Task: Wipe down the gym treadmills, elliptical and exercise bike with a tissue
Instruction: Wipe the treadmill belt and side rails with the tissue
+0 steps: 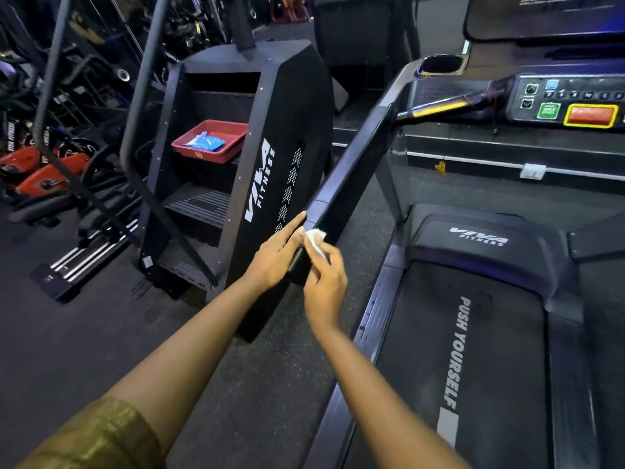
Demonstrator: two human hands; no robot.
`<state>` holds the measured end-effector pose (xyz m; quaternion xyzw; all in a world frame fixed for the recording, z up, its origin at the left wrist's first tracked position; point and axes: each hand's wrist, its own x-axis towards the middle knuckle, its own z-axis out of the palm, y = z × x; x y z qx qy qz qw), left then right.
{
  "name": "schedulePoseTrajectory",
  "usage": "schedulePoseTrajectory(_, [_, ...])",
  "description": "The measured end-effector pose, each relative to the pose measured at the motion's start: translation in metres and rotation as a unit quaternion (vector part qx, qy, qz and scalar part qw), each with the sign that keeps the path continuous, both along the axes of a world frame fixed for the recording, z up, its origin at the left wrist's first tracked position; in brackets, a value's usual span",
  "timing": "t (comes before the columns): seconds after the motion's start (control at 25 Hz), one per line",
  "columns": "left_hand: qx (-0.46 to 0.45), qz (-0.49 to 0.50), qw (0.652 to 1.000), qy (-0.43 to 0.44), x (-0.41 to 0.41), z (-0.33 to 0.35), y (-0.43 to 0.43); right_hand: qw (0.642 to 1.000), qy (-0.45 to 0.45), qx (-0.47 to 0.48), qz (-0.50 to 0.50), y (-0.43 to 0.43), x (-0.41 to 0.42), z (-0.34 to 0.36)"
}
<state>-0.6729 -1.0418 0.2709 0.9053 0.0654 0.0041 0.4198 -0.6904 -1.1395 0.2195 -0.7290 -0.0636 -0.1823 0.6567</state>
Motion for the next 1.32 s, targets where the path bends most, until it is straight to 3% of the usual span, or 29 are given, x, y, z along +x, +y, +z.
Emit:
schedulePoseTrajectory(0.2, [0.009,-0.019,0.999,0.032,-0.003,0.011,-0.004,0.999,-0.002,0.021,-0.032,0.004,-0.044,-0.016])
schedulePoseTrajectory(0.4, [0.028,-0.032,0.999,0.028,-0.008,0.011,-0.002,0.959,0.223,0.160,-0.070,-0.001,0.002,-0.016])
schedulePoseTrajectory(0.64, [0.031,-0.040,0.999,0.006,-0.007,0.003,0.004,0.918,0.262,0.265,-0.135,0.032,-0.026,-0.008])
schedulePoseTrajectory(0.84, [0.017,-0.052,0.998,0.005,-0.004,-0.001,0.008,0.937,0.234,0.230,-0.119,0.047,-0.065,0.004])
schedulePoseTrajectory(1.0, [0.013,-0.056,0.998,-0.001,-0.004,-0.002,0.008,0.901,0.275,0.304,-0.138,0.031,-0.054,0.008])
schedulePoseTrajectory(1.12, [0.004,-0.054,0.999,0.003,-0.002,-0.005,0.008,0.888,0.329,0.300,-0.117,0.027,-0.036,0.008])
schedulePoseTrajectory(1.32, [0.021,-0.048,0.999,-0.006,0.005,-0.014,0.012,0.922,0.299,0.205,-0.139,0.036,-0.044,0.012])
